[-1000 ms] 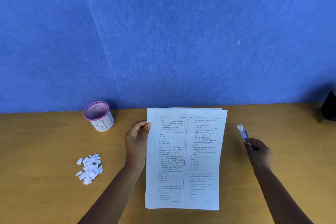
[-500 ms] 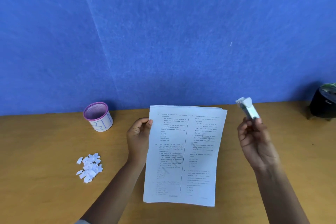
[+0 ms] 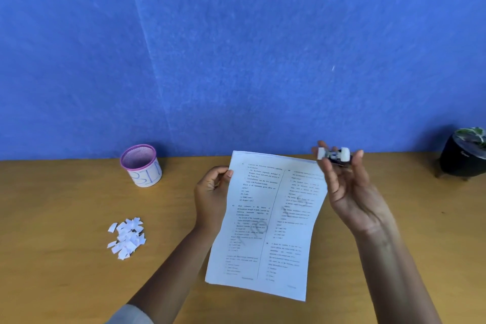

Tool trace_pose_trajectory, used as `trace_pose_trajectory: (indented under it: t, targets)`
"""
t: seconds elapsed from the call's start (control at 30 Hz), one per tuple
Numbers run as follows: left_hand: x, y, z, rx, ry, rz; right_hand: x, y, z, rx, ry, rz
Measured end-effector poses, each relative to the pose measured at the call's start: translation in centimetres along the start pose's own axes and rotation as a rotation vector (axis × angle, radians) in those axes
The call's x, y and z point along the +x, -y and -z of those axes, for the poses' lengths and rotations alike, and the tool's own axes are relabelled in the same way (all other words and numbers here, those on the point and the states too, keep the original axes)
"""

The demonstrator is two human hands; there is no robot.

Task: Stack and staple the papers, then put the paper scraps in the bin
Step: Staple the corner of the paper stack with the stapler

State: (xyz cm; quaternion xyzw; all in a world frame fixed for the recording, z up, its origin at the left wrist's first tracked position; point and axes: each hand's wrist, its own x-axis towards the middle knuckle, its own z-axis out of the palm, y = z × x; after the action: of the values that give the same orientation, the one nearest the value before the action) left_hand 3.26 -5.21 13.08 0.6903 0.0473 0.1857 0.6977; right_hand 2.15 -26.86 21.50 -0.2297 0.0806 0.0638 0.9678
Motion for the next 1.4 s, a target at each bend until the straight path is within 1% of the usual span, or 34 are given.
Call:
trace_pose_trajectory:
  t: [0.1, 0.2, 0.27, 0.4, 0.5, 0.6, 0.67, 0.77, 0.87, 0.93, 1.0, 1.07, 1.13, 1.2, 1.4]
  targets:
    - [-0.3, 0.2, 0.0, -0.006, 0.021, 0.003, -0.4, -1.6, -1.5, -0.002, 0.062, -0.115]
    - [-0.4, 0.1, 0.3, -0.016, 0.027, 0.010, -0.6, -2.6, -2.6, 0.022, 0.129, -0.182]
    - [-0.4, 0.1, 0.5, -0.020, 0.029, 0.011, -0.6, -3.0, -2.9, 0.022, 0.126, -0.222]
    - [-0.3, 0.0, 0.7, -0.014, 0.027, 0.011, -0.4, -3.4, -2.7, -0.052, 0.064, -0.242]
    - [-0.3, -0.1, 0.6, 0.001, 0.026, 0.007, -0.5, -3.4, -2.3, -0.152, 0.123, -0.237]
    - [-0.3, -0.2, 0.5, 0.001, 0.029, -0.003, -0.7, -3.4, -2.1, -0.268, 0.207, -0.174]
    - [-0.4, -0.3, 0.4, -0.006, 0.031, -0.003, -0.6, -3.4, -2.0, -0.409, 0.244, -0.101]
    - [-0.4, -0.2, 0.2, -0.019, 0.033, 0.005, -0.2, -3.4, -1.9, -0.762, 0.288, 0.076]
    - [-0.6, -0.2, -0.1, -0.022, 0.047, 0.002, 0.5, -3.3, -2.2, -1.038, 0.386, 0.251]
    - [-0.8, -0.3, -0.3, -0.018, 0.051, -0.007, 1.1, -3.2, -2.5, -1.270, 0.435, 0.363]
    - [-0.9, -0.3, -0.3, -0.011, 0.057, -0.012, 1.8, -3.0, -2.7, -1.523, 0.440, 0.439]
    - [-1.0, -0.4, -0.4, -0.008, 0.071, -0.014, 2.3, -3.0, -3.1, -1.715, 0.457, 0.462]
    - [-1.1, -0.6, -0.4, -0.020, 0.080, -0.023, 2.6, -3.0, -3.3, -1.820, 0.488, 0.432]
    - [-1.2, -0.8, -0.4, -0.033, 0.087, -0.028, 2.7, -3.1, -3.4, -1.861, 0.505, 0.401]
    - [-1.4, -0.9, -0.3, -0.027, 0.091, -0.015, 2.7, -2.9, -3.6, -1.834, 0.485, 0.388]
